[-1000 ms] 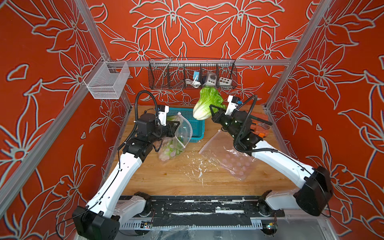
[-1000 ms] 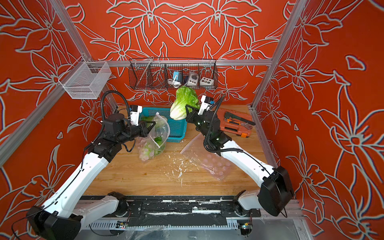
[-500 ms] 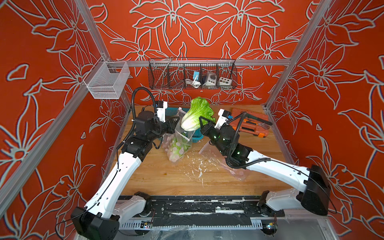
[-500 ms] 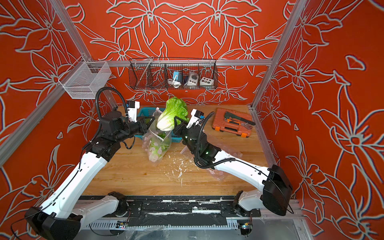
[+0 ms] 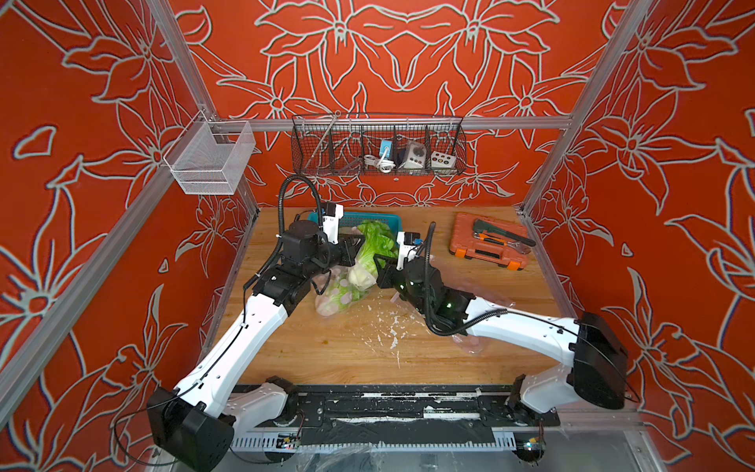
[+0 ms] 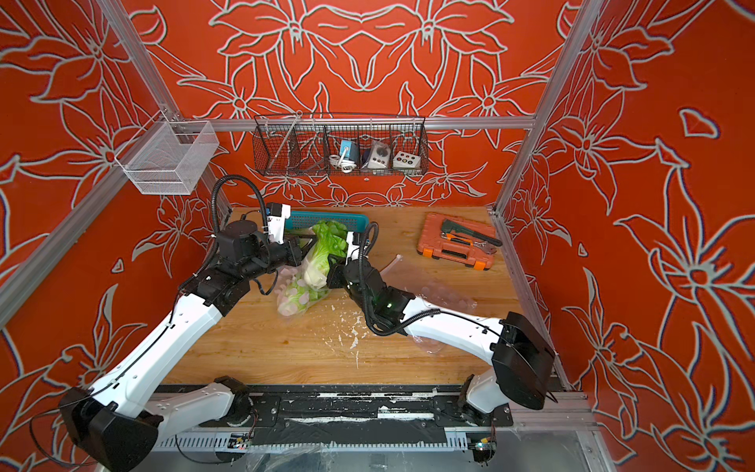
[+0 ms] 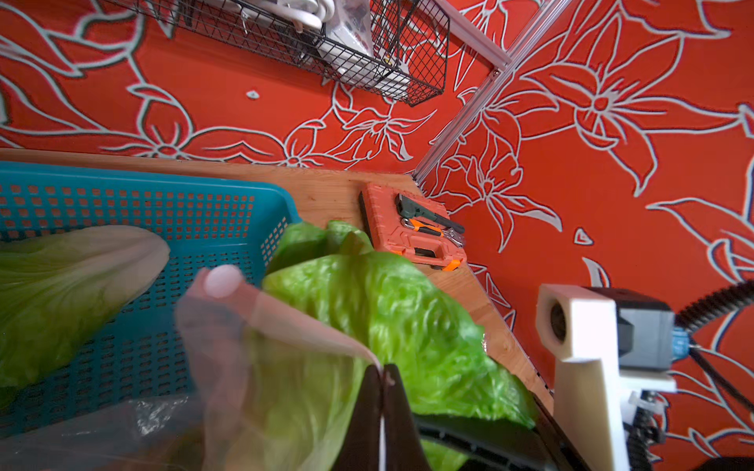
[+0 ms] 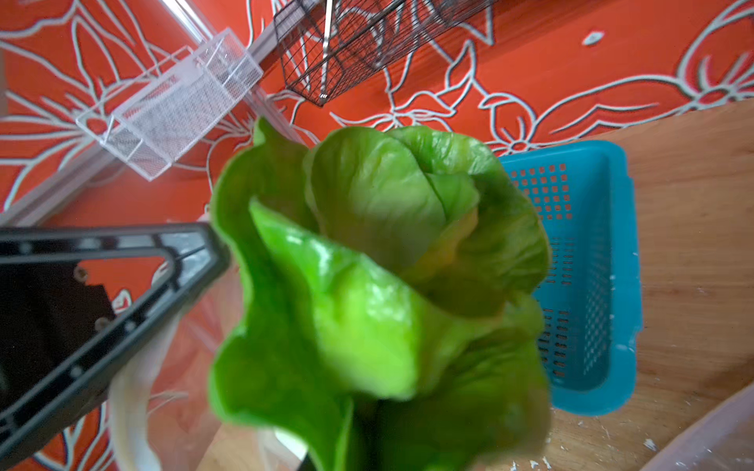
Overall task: Put the chinese cabbages into a zipper bag and zip it
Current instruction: Place the Chinese cabbage in the zipper food storage bag.
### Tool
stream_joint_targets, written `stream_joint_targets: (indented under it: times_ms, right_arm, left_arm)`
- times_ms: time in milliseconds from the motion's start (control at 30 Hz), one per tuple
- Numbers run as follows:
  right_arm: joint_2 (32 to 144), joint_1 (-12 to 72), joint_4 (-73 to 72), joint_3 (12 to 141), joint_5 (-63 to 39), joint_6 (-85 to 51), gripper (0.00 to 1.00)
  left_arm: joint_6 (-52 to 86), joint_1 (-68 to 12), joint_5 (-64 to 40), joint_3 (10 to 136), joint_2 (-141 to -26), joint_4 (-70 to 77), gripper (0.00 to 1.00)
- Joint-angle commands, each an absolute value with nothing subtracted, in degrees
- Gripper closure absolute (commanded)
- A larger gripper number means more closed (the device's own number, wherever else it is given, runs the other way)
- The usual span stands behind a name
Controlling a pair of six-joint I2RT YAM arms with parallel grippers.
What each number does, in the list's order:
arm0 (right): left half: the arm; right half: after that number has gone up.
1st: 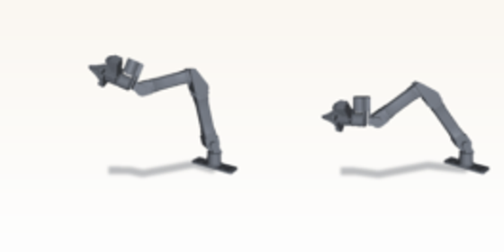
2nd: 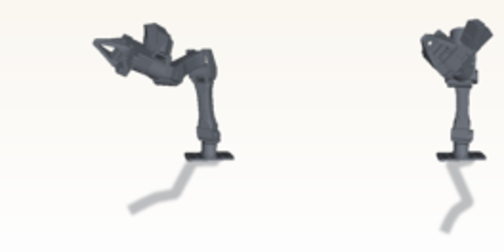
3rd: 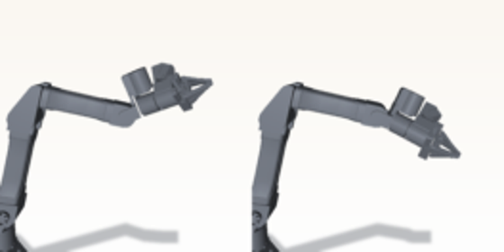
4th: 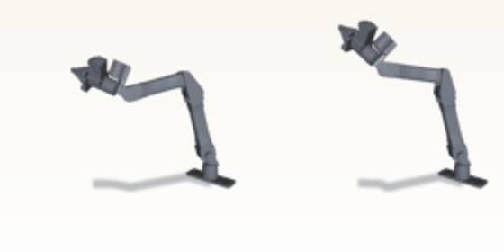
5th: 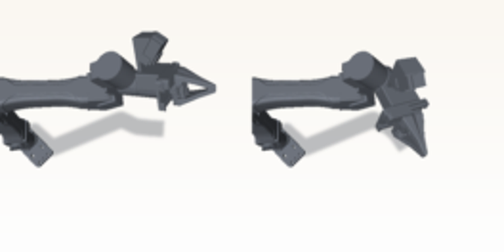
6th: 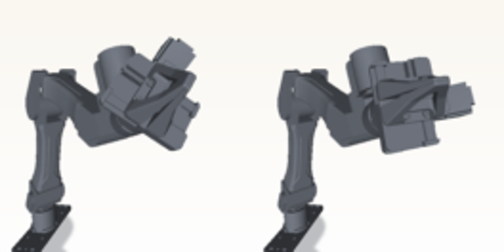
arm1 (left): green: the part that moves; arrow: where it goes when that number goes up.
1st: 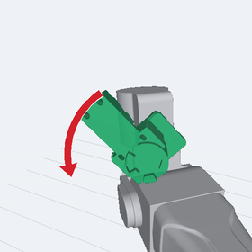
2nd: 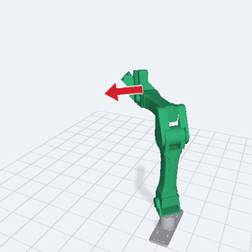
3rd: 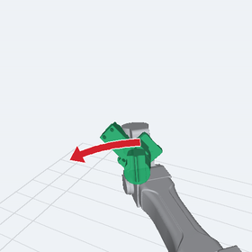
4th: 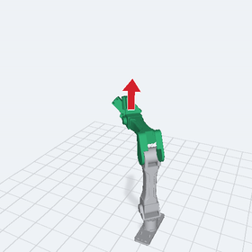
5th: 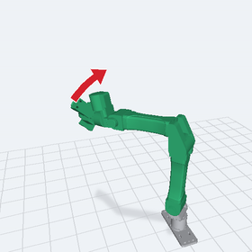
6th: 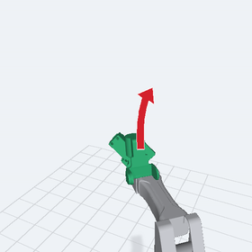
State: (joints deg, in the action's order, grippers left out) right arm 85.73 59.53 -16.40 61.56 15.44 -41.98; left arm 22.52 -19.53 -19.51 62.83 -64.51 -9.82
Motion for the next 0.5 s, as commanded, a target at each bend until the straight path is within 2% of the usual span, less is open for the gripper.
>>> stream_joint_targets:
  times_ms: [0, 167, 467]
  right_arm:
    - [86.06, 60.03, -8.94, 62.01, 7.17, -35.22, 1.00]
    - [80.55, 59.32, -6.67, 57.85, 2.55, -25.83, 1.00]
    - [75.13, 56.10, -2.71, 54.14, -3.02, -16.97, 1.00]
  left_arm:
    - [20.88, -20.00, -18.98, 63.81, -64.31, -5.94, 1.00]
    - [19.70, -19.96, -17.83, 63.28, -64.24, -6.86, 1.00]
    - [21.34, -20.01, -16.97, 64.59, -64.77, -6.55, 1.00]
